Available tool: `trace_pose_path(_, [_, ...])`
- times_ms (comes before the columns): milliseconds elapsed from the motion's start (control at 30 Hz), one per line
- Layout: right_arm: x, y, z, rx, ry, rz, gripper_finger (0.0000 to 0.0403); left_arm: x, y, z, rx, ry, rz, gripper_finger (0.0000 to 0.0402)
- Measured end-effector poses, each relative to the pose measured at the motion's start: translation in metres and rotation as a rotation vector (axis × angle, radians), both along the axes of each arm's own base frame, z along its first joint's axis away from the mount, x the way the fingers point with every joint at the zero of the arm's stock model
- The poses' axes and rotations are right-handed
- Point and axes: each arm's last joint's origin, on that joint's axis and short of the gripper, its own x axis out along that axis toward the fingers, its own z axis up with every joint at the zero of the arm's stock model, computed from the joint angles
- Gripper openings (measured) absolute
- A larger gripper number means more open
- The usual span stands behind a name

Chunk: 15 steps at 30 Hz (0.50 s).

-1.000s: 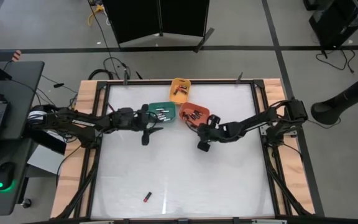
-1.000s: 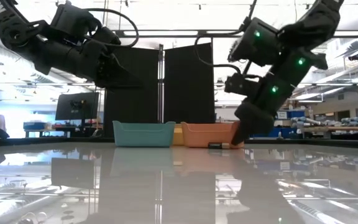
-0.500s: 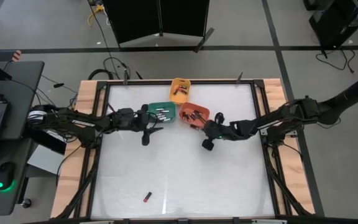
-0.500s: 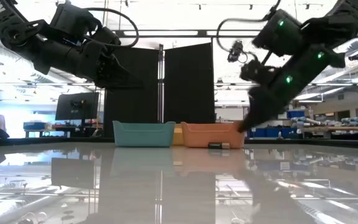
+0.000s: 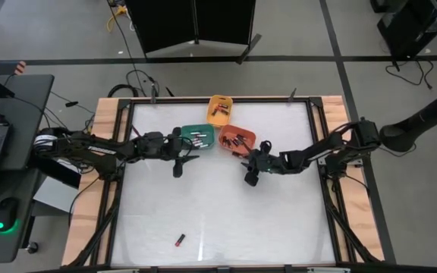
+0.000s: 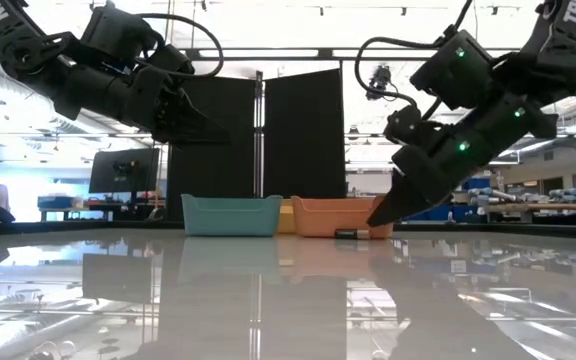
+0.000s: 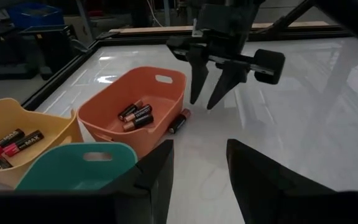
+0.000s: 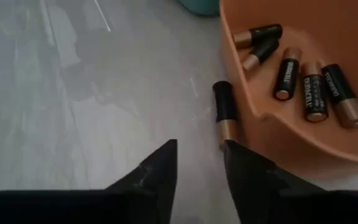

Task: Sort batteries
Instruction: Put the brown battery into the orange bin

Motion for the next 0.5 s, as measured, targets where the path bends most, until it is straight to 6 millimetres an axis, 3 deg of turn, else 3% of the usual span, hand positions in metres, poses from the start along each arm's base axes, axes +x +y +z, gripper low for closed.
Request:
trace_pose_path(200, [0.0, -0.011, -0.001, -0.021, 0.013, -0.031, 0.0171, 0.0, 0.0, 0.0, 0.0, 0.001, 0.0, 0.0156])
trace_pose_path(500, [0.0, -0.014, -0.001, -0.015, 0.017, -0.011, 0.017, 0.0, 0.0, 0.0, -0.001, 0.004, 0.0, 0.0156])
